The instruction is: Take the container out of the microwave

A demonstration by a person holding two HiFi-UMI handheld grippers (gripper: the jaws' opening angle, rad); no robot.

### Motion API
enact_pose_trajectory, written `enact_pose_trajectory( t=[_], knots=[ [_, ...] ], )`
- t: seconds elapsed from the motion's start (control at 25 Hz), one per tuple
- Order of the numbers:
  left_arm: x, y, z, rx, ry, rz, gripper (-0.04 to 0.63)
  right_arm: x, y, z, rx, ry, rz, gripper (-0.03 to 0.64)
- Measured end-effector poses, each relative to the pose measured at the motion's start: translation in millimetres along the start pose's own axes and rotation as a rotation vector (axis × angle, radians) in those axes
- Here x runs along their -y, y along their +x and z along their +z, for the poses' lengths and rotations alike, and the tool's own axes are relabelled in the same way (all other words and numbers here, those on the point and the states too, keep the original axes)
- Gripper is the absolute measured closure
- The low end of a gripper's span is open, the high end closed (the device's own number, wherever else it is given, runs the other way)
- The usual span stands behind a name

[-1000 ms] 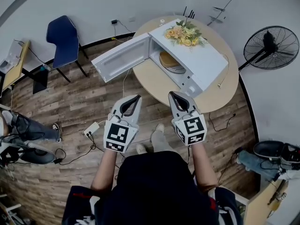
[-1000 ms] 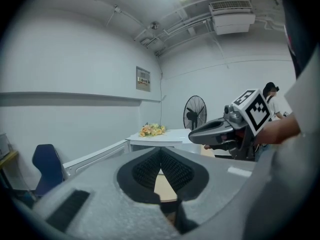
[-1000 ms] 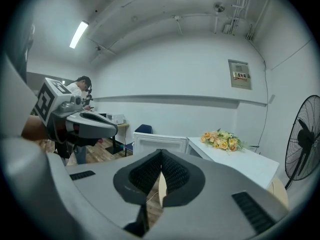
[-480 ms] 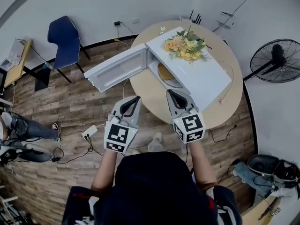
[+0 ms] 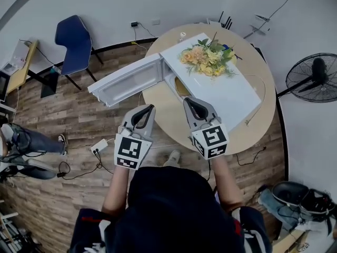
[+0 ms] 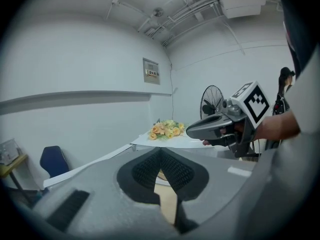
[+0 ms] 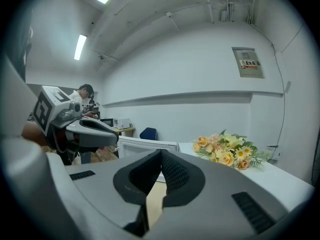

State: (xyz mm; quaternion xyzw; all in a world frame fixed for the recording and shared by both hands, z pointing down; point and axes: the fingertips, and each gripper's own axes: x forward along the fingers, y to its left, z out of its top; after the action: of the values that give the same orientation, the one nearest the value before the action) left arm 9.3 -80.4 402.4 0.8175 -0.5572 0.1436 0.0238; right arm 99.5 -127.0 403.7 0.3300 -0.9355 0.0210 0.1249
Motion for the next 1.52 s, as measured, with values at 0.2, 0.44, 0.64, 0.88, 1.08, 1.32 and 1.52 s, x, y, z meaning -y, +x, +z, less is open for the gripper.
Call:
enact_pose_trajectory(
  t=[0.2, 0.44, 0.64, 0.88, 1.08, 1.32, 1.52],
  knots=[
    [-2.6, 7.6, -3.5, -0.025, 0.012, 0.007, 0.58, 6.3, 4.3, -7.5, -0.018, 0.017, 0.003, 0.609],
    [-14.6, 17.1, -3.0, -0.034, 0.013, -0.018, 0.58, 8.9, 15.6, -10.8, -0.034, 0.036, -0.012, 0.609],
    [-22.9, 31.8, -4.8, -0.039, 0.021, -0.098, 0.58, 16.2, 27.7, -14.3, -0.061, 0.059, -0.077, 0.609],
    [-37.7, 46.9, -5.7, -0.035, 0.011, -0.205, 0.58, 16.6, 45.1, -22.7, -0.113, 0.082, -0.141, 0.609],
    [-42.6, 60.7, -14.4, -0.043, -0.018, -0.306, 0.58, 10.3, 64.4, -42.5, -0.219, 0.074, -0.15, 0.609],
    [-42.9, 79.8, -26.0, -0.06, -0.02, -0.394, 0.58, 8.3, 85.8, -76.9, -0.37, 0.07, -0.155, 0.609],
    [-44.7, 88.0, -36.3, -0.075, -0.025, -0.444, 0.58, 9.8, 99.9, -100.2, -0.464, 0.063, -0.157, 0.609]
  ],
)
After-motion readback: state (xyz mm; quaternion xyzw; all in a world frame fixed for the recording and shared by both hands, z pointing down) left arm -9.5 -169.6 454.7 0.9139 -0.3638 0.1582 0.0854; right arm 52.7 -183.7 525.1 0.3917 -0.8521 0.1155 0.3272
